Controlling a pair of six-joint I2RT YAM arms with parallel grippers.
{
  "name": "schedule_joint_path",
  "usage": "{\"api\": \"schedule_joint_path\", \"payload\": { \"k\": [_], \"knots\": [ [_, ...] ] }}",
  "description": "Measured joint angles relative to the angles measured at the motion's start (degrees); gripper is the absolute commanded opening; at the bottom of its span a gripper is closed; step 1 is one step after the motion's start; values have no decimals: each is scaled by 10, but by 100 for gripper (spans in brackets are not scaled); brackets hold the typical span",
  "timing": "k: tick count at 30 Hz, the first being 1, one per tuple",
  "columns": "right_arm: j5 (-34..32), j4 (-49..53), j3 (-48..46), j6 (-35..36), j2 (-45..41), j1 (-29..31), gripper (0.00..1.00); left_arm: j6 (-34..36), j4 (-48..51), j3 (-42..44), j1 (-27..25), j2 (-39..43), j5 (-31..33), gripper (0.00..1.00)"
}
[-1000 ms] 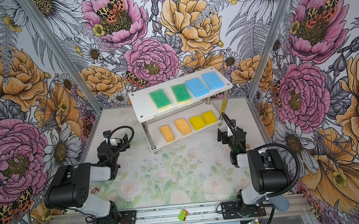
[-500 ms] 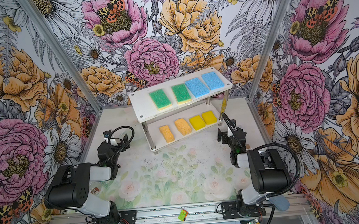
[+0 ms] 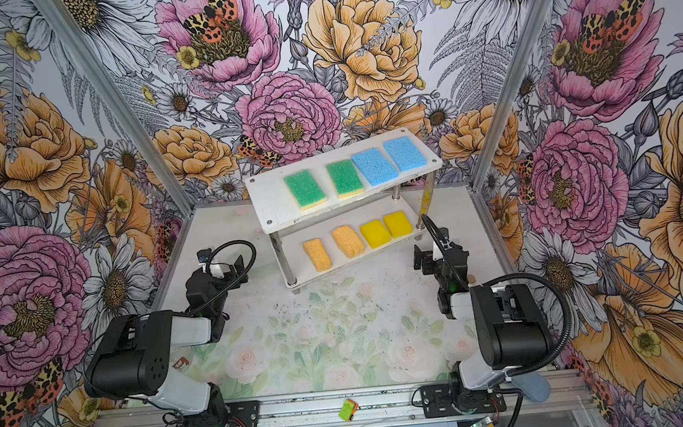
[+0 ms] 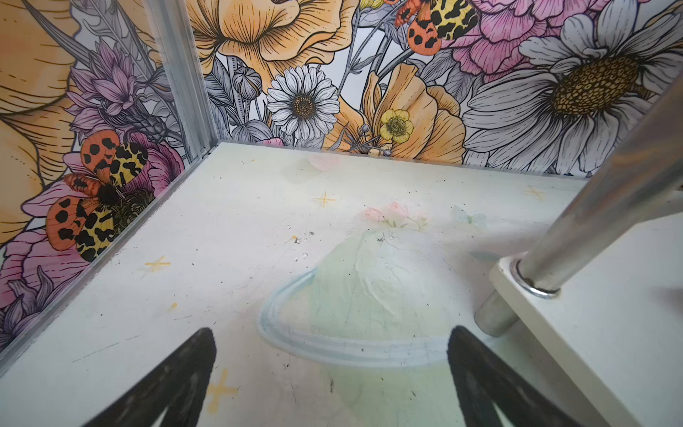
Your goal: Place and organize the cleaning sponges onto the shelf
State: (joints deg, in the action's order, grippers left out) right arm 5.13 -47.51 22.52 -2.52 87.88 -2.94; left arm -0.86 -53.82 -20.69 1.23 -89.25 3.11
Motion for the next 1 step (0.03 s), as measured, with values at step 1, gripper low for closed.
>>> {"api": "schedule_joint_path", "payload": {
  "k": [1],
  "knots": [
    [0,0,0,0,0,0,100,0,0,0,0,0,1,99]
  ]
}}
